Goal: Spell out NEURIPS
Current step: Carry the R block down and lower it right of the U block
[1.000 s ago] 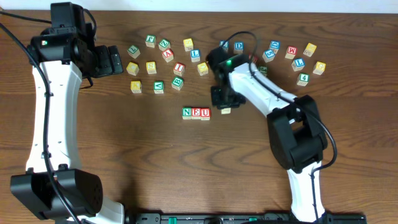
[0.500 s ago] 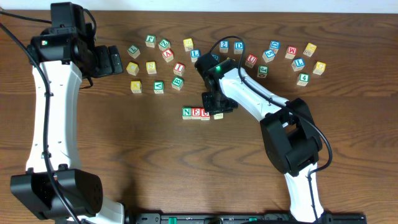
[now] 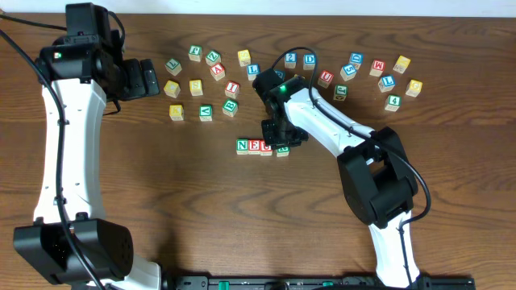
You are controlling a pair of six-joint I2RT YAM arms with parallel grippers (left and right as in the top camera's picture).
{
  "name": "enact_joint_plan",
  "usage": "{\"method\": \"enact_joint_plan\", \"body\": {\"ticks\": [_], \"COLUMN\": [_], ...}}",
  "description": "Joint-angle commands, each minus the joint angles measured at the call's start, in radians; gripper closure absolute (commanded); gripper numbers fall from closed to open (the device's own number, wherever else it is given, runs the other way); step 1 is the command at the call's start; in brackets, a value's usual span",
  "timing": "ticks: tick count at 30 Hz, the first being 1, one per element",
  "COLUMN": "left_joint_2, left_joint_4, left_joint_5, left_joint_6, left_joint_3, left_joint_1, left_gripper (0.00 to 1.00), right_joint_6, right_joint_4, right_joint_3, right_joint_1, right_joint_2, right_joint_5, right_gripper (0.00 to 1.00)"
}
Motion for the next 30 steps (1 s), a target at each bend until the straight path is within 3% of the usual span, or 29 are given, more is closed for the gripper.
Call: {"method": "enact_joint_plan", "body": {"ticks": [1, 20, 30], "left_joint_2": [-0.011, -0.011, -0.011], "left_joint_4": [-0.004, -0.004, -0.004], "left_joint_5": [-0.012, -0.012, -0.012], "left_joint_6": [0.013, 0.013, 0.013], "left_joint_3": [0.010, 0.010, 0.010], "left_joint_1": [0.004, 0.004, 0.004], "left_gripper": [0.00, 0.00, 0.00], "right_joint_6": [0.004, 0.004, -0.007], "right_joint_4": [-0.005, -0.071, 0.050], "right_joint_3": [-0.003, -0.005, -0.029], "right_joint_1": [-0.006, -0.076, -0.078], "right_joint_2": [-0.060, -0.188, -0.119], "right_joint_5": [-0.006, -0.006, 0.034], "right_gripper": [0.72, 0.70, 0.71]}}
